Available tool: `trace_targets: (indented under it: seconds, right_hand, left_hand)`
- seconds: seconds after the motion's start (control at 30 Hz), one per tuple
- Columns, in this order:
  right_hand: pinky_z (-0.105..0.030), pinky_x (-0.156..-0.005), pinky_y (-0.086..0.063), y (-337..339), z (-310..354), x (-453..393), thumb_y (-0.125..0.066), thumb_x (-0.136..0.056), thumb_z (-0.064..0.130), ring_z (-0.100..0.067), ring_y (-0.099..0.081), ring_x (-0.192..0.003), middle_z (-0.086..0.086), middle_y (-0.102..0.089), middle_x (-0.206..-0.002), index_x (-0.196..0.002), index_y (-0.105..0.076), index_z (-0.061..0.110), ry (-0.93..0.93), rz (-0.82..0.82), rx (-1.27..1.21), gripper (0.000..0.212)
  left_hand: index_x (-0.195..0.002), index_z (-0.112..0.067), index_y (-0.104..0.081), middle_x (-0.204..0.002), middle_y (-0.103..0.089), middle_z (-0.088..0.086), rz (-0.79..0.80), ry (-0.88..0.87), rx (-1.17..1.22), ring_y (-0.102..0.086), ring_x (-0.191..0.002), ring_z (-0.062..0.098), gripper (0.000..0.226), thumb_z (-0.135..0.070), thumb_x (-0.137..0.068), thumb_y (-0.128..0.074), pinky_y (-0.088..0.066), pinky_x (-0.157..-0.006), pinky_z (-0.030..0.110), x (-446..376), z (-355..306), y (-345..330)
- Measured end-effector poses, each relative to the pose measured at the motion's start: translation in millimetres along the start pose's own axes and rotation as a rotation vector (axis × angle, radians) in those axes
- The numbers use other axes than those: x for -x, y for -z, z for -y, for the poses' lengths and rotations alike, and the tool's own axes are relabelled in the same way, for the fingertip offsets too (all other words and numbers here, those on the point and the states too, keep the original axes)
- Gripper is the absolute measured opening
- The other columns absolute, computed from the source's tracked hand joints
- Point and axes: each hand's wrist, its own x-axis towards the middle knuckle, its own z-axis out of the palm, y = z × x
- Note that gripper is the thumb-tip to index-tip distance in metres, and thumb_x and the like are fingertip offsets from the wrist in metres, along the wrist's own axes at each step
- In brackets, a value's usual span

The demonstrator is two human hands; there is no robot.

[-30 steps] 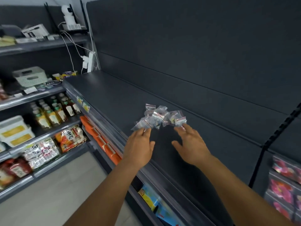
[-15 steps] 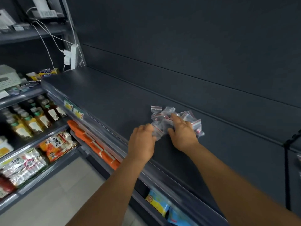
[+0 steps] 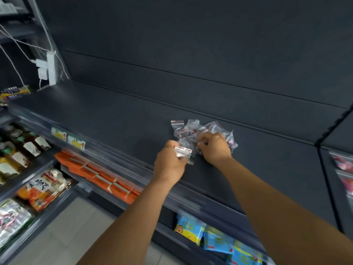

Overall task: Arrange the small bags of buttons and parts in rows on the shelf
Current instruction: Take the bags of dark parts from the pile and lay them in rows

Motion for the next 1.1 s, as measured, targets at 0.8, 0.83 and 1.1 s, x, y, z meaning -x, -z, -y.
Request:
trace_targets:
  seconds: [0.8,0.83,1.1]
  right_hand:
    - [-0.018,-0.057,-0.046,124.1,-84.2,106.5,-0.054,-0.091,0.019,-0.007,-0.056,-0.063,0.010,-0.060,-0.071,-0.087,-0.059,0.025,0.030,-0.462,-0.380,0.009]
    - [-0.020,-0.058,-0.046,133.6,-95.1,115.2,-0.055,-0.091,0.019,-0.009,-0.056,-0.064,0.009,-0.060,-0.073,-0.089,-0.059,0.025,0.017,-0.465,-0.392,0.008]
    - [-0.021,-0.052,-0.046,216.2,-199.6,192.5,-0.064,-0.086,0.021,-0.006,-0.055,-0.055,0.004,-0.065,-0.071,-0.088,-0.061,0.029,-0.114,-0.526,-0.435,0.009]
  left_hand:
    - [-0.078,-0.027,-0.066,-0.080,-0.070,-0.009,0.370,-0.233,0.536,-0.065,-0.077,0.011,0.008,-0.022,-0.084,-0.066,-0.052,-0.069,0.023,35.6,-129.4,-65.8]
    - [-0.077,-0.028,-0.066,-0.080,-0.070,-0.009,0.390,-0.248,0.525,-0.065,-0.076,0.010,0.008,-0.023,-0.084,-0.065,-0.051,-0.066,0.021,43.2,-139.8,-74.5]
    - [-0.088,-0.023,-0.066,-0.083,-0.070,-0.008,0.538,-0.290,0.568,-0.066,-0.073,0.004,0.014,-0.013,-0.080,-0.071,-0.049,-0.058,0.012,129.0,-237.6,-155.0]
